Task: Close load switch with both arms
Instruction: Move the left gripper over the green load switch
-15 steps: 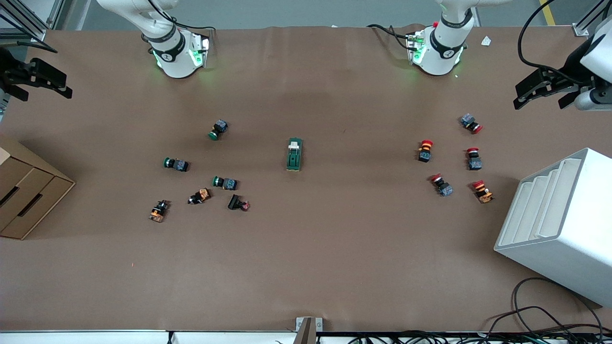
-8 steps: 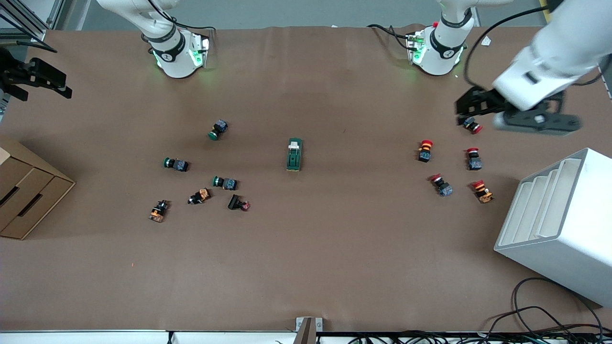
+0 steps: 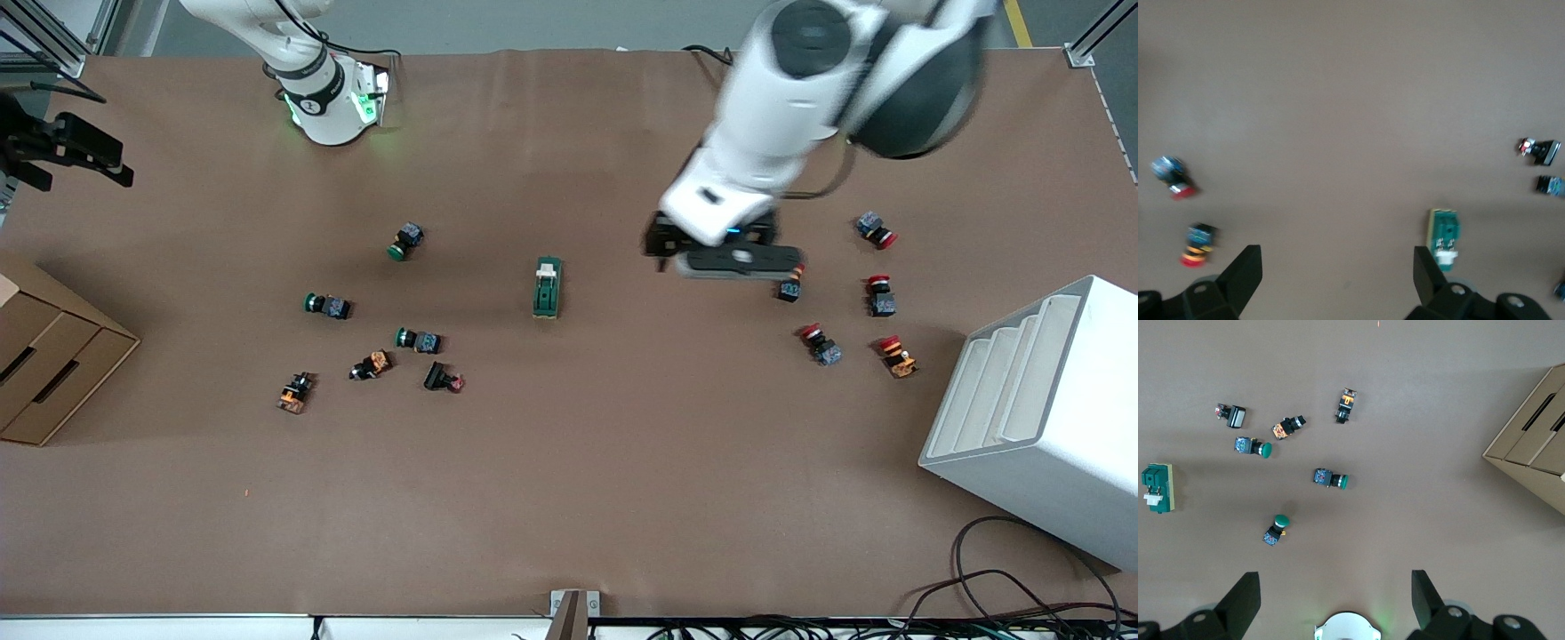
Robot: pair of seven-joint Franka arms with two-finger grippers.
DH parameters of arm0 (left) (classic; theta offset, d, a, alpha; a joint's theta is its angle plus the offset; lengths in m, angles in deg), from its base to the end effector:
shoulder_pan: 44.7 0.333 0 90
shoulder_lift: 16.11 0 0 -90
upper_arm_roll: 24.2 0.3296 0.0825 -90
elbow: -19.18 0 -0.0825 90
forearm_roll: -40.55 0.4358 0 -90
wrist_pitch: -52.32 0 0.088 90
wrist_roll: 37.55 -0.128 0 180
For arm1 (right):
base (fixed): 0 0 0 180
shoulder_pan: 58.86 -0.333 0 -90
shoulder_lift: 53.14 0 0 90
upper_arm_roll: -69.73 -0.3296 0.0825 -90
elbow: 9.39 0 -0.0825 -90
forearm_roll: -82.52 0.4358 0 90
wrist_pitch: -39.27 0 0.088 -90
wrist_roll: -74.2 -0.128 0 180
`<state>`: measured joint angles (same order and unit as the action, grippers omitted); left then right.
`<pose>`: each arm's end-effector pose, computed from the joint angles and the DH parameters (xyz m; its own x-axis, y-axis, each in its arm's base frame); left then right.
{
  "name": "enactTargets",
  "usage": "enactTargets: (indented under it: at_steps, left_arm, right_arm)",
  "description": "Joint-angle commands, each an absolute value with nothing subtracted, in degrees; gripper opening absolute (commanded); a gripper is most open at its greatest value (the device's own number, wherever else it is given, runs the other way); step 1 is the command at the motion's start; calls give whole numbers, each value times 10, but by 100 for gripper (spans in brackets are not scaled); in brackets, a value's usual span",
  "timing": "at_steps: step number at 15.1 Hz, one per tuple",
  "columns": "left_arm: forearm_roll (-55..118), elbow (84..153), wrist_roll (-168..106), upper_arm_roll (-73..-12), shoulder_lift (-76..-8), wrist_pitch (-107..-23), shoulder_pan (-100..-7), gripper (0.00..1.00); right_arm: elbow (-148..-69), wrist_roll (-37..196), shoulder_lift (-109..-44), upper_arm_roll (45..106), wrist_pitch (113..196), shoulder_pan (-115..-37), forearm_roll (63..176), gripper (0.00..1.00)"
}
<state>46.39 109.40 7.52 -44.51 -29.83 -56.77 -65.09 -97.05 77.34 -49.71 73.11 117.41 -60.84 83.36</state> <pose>0.5483 -0.4326 0.4983 0.9942 0.0640 0.0860 0.0588 -0.9963 0.0623 0.5617 -0.0127 0.6562 0.9939 0.0340 -0.1050 0.0316 -0.9992 -0.0239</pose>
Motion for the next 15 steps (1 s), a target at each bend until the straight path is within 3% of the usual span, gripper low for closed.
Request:
enactTargets:
  at_steps: [1, 10, 15]
  left_arm:
    - [489, 1101, 213, -443, -303, -577, -717, 100]
    - [688, 1134, 530, -446, -371, -606, -858, 99]
    - [779, 1180, 677, -449, -387, -654, -886, 98]
  right_arm:
    - [-966, 772, -528, 733, 1178, -610, 836, 100]
    - [-962, 774, -629, 747, 1218, -605, 825, 100]
    - [-957, 769, -633, 753, 1220, -605, 826, 100]
